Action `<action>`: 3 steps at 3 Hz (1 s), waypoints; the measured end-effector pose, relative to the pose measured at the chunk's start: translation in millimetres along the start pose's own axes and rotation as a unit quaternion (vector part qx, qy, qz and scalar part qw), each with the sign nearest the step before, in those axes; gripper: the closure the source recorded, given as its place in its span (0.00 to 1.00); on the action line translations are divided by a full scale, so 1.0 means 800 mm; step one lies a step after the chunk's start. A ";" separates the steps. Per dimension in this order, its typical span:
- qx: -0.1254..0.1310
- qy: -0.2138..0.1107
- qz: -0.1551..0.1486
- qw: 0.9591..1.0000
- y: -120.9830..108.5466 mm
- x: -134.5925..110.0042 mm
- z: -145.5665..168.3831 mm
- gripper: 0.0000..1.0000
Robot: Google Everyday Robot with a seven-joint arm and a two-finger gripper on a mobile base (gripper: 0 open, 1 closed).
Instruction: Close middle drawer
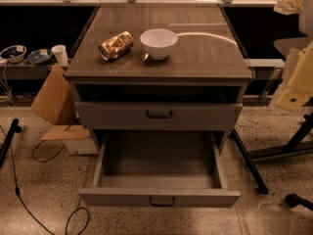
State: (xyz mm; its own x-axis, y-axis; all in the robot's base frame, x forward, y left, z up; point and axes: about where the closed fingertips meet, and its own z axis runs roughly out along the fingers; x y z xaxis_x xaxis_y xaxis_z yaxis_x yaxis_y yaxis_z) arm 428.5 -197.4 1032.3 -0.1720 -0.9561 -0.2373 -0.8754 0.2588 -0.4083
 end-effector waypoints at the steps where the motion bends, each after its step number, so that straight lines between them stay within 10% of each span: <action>1: 0.000 0.000 0.000 1.000 0.000 0.000 0.000 0.00; 3: 0.042 -0.012 -0.066 0.997 0.034 -0.031 -0.021 0.00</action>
Offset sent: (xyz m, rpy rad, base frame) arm -0.0081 0.0087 -0.0016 -0.0154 -0.0315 0.0235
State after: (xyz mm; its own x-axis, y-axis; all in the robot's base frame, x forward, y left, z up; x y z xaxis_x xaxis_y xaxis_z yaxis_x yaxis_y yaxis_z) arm 401.5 -169.2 1041.7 -0.0464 -0.9793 -0.1969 -0.8484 0.1427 -0.5098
